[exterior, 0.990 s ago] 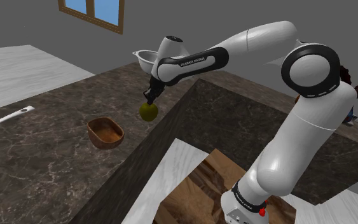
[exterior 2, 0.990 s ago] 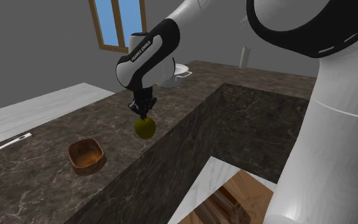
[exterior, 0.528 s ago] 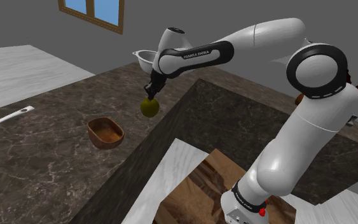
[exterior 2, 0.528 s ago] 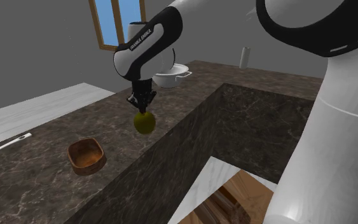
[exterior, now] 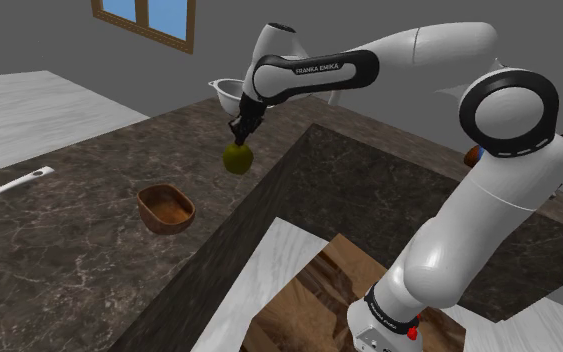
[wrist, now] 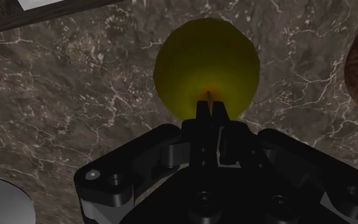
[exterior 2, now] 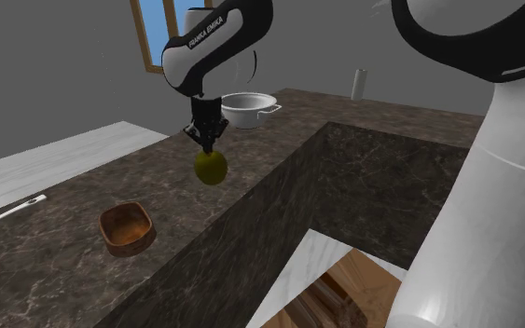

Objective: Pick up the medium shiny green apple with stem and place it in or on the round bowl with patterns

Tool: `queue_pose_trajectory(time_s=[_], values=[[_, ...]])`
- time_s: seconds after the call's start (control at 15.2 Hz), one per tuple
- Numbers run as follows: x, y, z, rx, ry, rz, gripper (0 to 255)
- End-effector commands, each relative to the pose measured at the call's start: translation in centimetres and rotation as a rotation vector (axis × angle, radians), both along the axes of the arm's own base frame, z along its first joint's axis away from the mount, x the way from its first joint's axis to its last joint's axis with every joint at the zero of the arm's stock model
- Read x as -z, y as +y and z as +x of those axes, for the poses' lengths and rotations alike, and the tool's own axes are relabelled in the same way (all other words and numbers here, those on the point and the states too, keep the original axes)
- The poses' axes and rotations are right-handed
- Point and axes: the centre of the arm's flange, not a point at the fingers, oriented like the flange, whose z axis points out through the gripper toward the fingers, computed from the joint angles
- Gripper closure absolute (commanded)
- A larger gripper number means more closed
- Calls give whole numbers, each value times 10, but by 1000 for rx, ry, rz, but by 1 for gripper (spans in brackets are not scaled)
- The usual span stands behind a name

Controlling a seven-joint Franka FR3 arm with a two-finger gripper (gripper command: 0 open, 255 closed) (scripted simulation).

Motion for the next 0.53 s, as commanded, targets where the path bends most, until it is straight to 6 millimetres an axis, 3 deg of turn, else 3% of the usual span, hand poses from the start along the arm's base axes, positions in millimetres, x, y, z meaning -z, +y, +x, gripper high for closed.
queue_pose_trajectory(time_s=[0.0, 0.46], values=[[-11, 1, 0, 0, 0, 0, 255], [-48, 1, 0, 0, 0, 0, 255]])
